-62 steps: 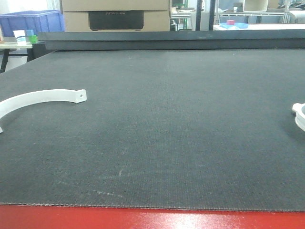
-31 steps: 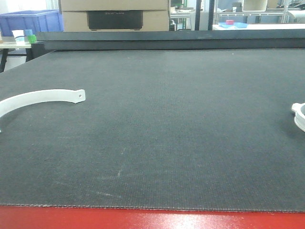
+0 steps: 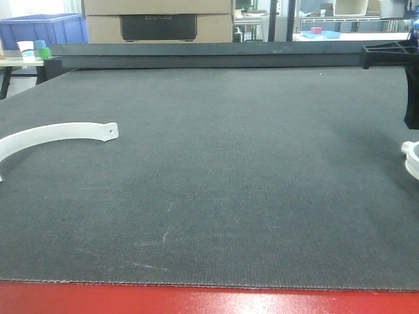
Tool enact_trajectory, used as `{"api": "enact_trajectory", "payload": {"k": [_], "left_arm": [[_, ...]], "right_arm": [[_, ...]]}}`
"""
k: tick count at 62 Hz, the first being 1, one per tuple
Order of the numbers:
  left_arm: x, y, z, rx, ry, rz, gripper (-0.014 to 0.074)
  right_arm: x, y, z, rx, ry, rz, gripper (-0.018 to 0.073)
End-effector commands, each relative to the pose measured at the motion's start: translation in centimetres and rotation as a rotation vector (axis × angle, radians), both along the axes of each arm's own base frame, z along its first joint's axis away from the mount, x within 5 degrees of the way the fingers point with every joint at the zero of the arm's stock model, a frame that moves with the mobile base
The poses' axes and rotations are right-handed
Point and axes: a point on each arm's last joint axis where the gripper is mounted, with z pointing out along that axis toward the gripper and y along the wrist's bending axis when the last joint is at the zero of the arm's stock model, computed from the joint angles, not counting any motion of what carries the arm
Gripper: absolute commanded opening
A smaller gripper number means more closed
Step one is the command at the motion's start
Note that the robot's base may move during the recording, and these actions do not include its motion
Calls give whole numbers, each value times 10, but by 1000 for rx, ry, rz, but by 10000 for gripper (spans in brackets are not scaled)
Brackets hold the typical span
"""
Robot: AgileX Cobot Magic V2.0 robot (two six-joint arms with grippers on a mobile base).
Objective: Grab PVC pipe and place in blue bin
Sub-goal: 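Close left and right grippers on the ends of the white clamps, then lift both held white clamps up off the table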
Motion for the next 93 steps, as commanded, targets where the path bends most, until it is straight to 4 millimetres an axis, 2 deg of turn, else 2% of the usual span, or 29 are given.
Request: {"api": "enact_trajectory", "payload": {"k": [1,5,19,26,40,55,64,78,86,93], "left_arm": [[0,0,2,-9,-4,6,-111],[-1,0,2,-9,-1,6,-111],[-1,0,2,-9,-1,6,-111],[-1,0,2,-9,-1,6,-111],[-1,0,2,-9,1,6,-111],[-2,0,-1,-9,17,6,-111],[-3,0,-4,-9,25,6,-111],[-4,0,-5,-9,35,6,-111],[-6,1,-2,-4,71,7,-111],[-6,5,10,-5,84,20,-111]], "right_arm": [[3,0,-1,-3,16,-7,-148],[3,1,-4,1,34,-44,-106],[7,3,-18,22,80,-87,183],[9,5,-25,35,100,-94,221],[18,8,-48,37,139,-100,214],[22,8,-51,44,105,-101,207],[22,8,-53,42,115,-101,109],[23,8,-53,34,113,-97,-169],[21,8,-51,31,125,-92,-157],[18,15,-38,18,103,-14,-157]]}}
